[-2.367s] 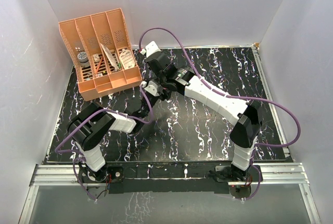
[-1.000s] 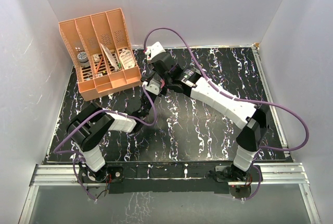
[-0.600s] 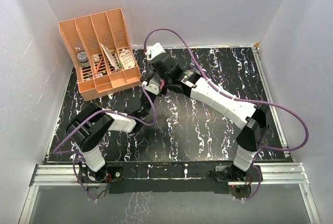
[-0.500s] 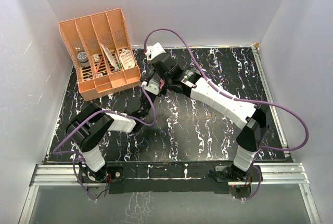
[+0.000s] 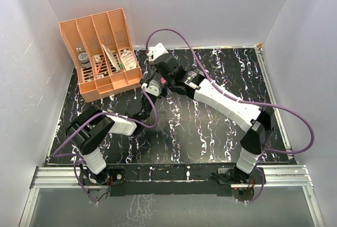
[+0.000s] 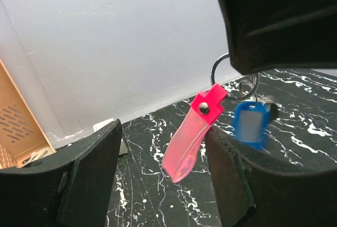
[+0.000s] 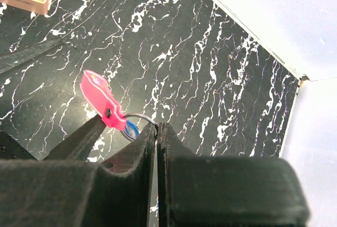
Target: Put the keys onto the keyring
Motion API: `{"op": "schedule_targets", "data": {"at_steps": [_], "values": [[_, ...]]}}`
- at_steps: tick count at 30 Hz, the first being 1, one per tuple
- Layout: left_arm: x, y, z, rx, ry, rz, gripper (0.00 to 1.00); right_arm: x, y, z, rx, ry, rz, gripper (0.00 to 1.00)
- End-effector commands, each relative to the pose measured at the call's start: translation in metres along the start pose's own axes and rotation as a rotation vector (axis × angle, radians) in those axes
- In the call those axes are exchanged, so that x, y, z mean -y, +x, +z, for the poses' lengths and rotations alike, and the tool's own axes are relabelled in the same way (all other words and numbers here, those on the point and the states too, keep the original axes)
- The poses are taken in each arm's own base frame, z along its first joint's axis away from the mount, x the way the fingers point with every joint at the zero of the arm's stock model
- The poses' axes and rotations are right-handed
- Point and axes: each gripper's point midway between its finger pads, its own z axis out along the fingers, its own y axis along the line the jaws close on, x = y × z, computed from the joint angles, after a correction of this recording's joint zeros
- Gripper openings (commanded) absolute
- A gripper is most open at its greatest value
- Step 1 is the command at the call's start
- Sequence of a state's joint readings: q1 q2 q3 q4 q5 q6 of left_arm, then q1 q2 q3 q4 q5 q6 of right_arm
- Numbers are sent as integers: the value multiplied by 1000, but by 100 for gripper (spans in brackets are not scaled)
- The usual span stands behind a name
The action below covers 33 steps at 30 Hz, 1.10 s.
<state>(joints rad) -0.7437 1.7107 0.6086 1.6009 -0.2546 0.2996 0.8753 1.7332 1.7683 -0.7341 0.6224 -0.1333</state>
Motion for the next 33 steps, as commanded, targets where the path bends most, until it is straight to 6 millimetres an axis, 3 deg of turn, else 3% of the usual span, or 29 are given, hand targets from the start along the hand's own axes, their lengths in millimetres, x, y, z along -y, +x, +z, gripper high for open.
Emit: {"op": "schedule_targets", "data": {"at_steps": [1, 9, 18, 27, 33], "values": [[-21, -60, -1, 201, -76, -57, 63, 21, -14, -19, 58, 41, 25, 0], [1, -72, -10, 245, 70, -88, 58, 27, -17, -21, 80, 60, -6, 0], [14, -99, -32, 310, 227, -194, 40, 31, -28, -33, 212, 28, -26, 0], [28, -102, -40, 293, 363, -383, 39, 41, -37, -57, 386, -1, -46, 0], [35, -112, -32, 309, 426, -450, 47, 40, -27, -52, 371, 17, -129, 0]]}}
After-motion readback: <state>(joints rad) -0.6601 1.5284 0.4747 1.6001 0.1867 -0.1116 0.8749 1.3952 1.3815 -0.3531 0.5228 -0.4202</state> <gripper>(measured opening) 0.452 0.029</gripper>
